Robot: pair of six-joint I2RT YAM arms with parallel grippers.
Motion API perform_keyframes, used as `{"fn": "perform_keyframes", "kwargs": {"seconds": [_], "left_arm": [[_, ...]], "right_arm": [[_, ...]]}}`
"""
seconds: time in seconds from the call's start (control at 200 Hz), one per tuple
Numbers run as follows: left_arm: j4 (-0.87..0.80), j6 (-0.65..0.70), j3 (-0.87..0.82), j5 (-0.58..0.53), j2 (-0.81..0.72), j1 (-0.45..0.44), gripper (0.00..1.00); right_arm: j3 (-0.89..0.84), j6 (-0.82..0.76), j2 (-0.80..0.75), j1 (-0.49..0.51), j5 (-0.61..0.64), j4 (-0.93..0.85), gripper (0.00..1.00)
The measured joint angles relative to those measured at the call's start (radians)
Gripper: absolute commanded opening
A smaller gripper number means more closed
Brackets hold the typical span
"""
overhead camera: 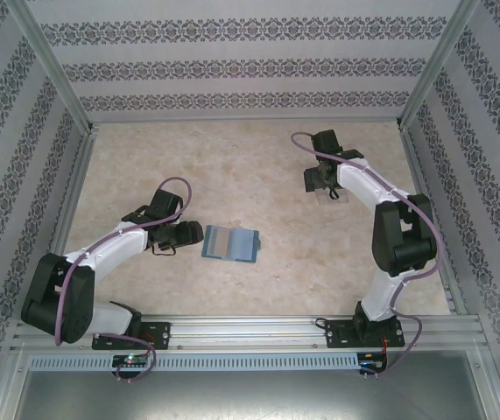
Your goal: Put the credit cards into the card holder
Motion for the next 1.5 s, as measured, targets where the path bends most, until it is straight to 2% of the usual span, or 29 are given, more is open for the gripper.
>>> {"fn": "perform_keyframes", "kwargs": {"seconds": [0.285, 0.535, 0.689, 1.059, 1.364, 1.504], "left_arm": [[-0.019, 0.0, 0.0, -0.005, -0.013, 0.0, 0.74], [-0.021, 0.0, 0.0, -0.013, -0.02, 0.0, 0.76], [-0.028, 0.001, 0.0, -0.02, -0.019, 0.0, 0.77], [-0.034, 0.019, 0.001, -0.03, -0.014, 0.0, 0.78], [-0.045, 0.045, 0.02, -0.023, 0.038, -0.005, 0.78], [-0.045, 0.045, 0.021, -0.018, 0.059, -0.005, 0.78]], "right_arm": [[0.102, -0.031, 0.102, -0.002, 0.177, -0.065, 0.91], [0.103, -0.029, 0.103, -0.009, 0.202, -0.074, 0.87], [0.103, -0.02, 0.105, -0.025, 0.214, -0.076, 0.75], [0.046, -0.006, 0.068, -0.032, 0.256, -0.045, 0.65], [0.013, -0.005, 0.023, -0.027, 0.306, -0.006, 0.38], [0.009, -0.006, 0.023, -0.027, 0.303, -0.003, 0.31]]}}
